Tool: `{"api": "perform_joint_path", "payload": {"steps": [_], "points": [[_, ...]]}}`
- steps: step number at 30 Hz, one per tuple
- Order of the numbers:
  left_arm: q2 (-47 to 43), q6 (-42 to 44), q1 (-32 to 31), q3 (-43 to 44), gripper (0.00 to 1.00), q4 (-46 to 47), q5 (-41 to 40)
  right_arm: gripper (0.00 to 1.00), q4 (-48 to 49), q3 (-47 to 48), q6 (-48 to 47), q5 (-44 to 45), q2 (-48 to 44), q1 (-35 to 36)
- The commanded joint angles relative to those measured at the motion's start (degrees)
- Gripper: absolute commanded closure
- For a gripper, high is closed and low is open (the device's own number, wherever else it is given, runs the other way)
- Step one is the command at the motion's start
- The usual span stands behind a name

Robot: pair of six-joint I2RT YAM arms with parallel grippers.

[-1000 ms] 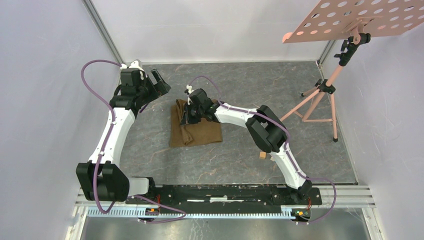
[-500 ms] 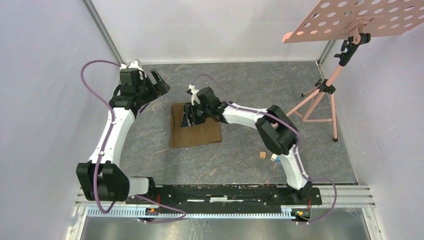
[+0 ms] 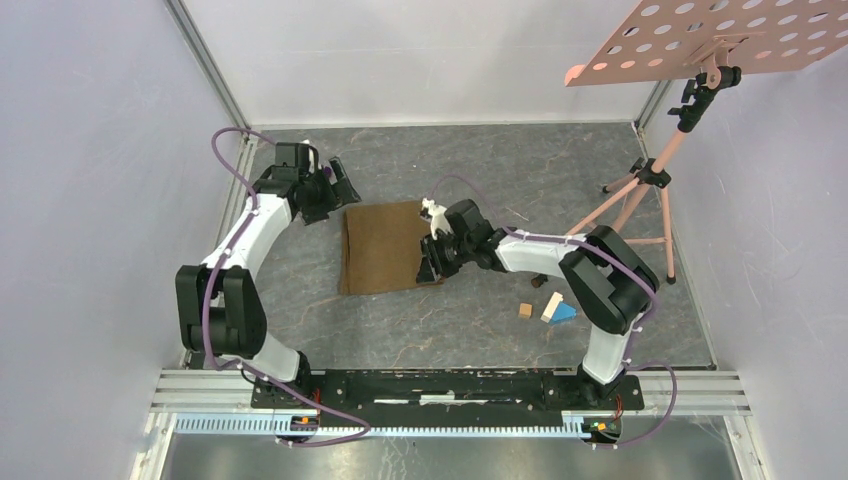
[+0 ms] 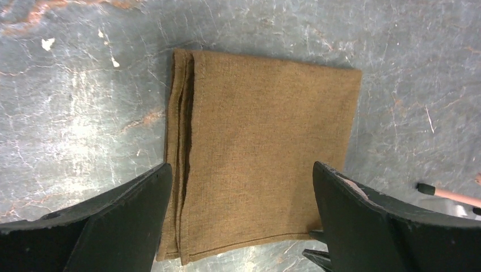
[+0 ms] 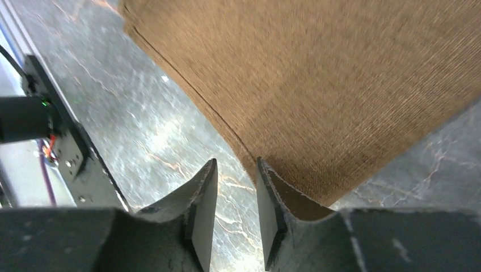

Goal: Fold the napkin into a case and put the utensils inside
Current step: Rotate the square-folded napkin at the center of the board.

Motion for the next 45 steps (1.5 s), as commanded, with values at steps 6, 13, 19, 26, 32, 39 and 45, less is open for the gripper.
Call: {"api": "perform_joint_path", "payload": {"steps": [6,13,19,26,32,39,45], "points": [[1.32,0.75,-0.85,1.56,0.01,0.11,2.95,0.71,-2.72,-4.68,-8.21,12.5,0.34,-0.46],[2.13,1.06,-1.0,3.58,0.0,-2.09,5.65,0.64,-15.86,-7.22,-15.39,46.45,-5.26,-6.86],[15.79,-0.09,-2.8,11.48,0.0,-3.16,10.34,0.44,-14.26,1.71,-18.19,31.85,-11.43,-7.44],[25.26,-0.15,-6.96,14.25,0.01,-2.94,11.52,0.32,-6.42,-5.73,-11.55,13.93,-16.95,-7.61],[24.93,-0.02,-8.85,8.51,0.04,-3.23,8.82,0.31,-1.92,-13.27,-8.8,10.86,-18.98,-9.71],[9.16,-11.67,-13.36,-15.34,0.11,9.68,11.04,0.31,-2.12,-17.34,-9.45,10.27,-20.78,-14.18],[-4.42,-14.21,-16.33,-24.84,0.04,9.74,7.33,0.3,-6.11,-19.79,-8.05,9.54,-21.88,-14.3]]}}
